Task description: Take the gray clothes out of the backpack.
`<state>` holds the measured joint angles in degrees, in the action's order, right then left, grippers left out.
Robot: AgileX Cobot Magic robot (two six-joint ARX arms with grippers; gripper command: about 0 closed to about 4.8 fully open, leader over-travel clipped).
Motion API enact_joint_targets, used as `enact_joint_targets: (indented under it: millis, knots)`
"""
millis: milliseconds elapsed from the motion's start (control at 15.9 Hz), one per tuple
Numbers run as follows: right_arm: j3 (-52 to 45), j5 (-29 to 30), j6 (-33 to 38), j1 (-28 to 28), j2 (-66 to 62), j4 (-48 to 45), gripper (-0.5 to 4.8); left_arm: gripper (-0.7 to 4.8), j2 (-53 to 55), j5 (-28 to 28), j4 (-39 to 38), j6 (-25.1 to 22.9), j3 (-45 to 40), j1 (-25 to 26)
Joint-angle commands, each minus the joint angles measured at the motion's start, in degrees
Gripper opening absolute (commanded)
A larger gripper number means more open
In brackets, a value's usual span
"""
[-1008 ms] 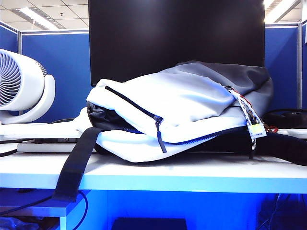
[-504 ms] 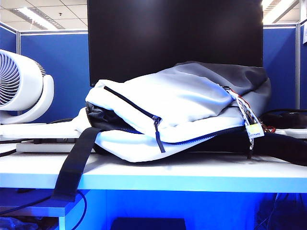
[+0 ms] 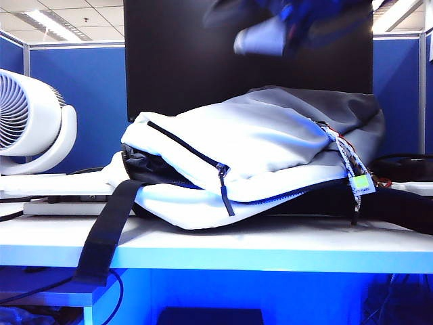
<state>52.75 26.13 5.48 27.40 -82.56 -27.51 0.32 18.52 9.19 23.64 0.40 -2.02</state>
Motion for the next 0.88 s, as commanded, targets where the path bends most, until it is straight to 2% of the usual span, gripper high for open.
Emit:
enact_joint_targets:
  millis: [63,126,189,315,378,504,567,630,693,819,882]
  knots:
    - [0.8,-16.1,-15.9,6.0,-3.5,0.7,4.79,-0.02,-0.1,-3.2,0.8,0.4,0.0,-0.3]
    - [0.8,-21.2,-23.4,8.9,-5.7,-0.7,4.79,-0.02,-0.1,-3.5,0.7,0.6,0.0,-0.3]
    - [1.1,-22.5,-26.9,11.0,-7.6,-1.6,4.79,-0.02,-0.1,-3.5,0.7,0.6,0.0,-0.3]
    - [3.3,-25.8,-30.3,14.1,-12.1,-1.3,4.79,-0.02,-0.1,-3.5,1.2,0.6,0.0,-0.3]
    - [6.2,-31.8,-32.6,16.1,-16.5,-1.3,4.79,-0.02,-0.1,-3.5,1.2,0.6,0.0,-0.3]
    - [10.4,-34.2,-32.3,17.0,-21.4,0.4,4.79,-0.02,-0.1,-2.6,1.1,0.6,0.0,-0.3]
    - [13.6,-35.5,-32.3,17.4,-24.0,4.2,4.79,-0.02,-0.1,-2.7,1.1,0.6,0.0,-0.3]
    - [15.5,-39.0,-32.3,17.7,-25.9,5.9,4.79,-0.02,-0.1,-2.6,1.1,0.6,0.0,-0.3]
    - [16.9,-45.7,-32.3,17.7,-27.5,6.2,4.79,-0.02,-0.1,-2.6,1.1,0.6,0.0,-0.4]
    - [16.9,-50.8,-32.3,17.6,-27.5,6.3,4.79,-0.02,-0.1,-2.9,1.1,0.4,0.0,-0.3]
    - [16.9,-51.9,-32.3,17.4,-27.4,6.2,3.44,-0.02,-0.1,-2.9,1.1,0.4,0.0,-0.3]
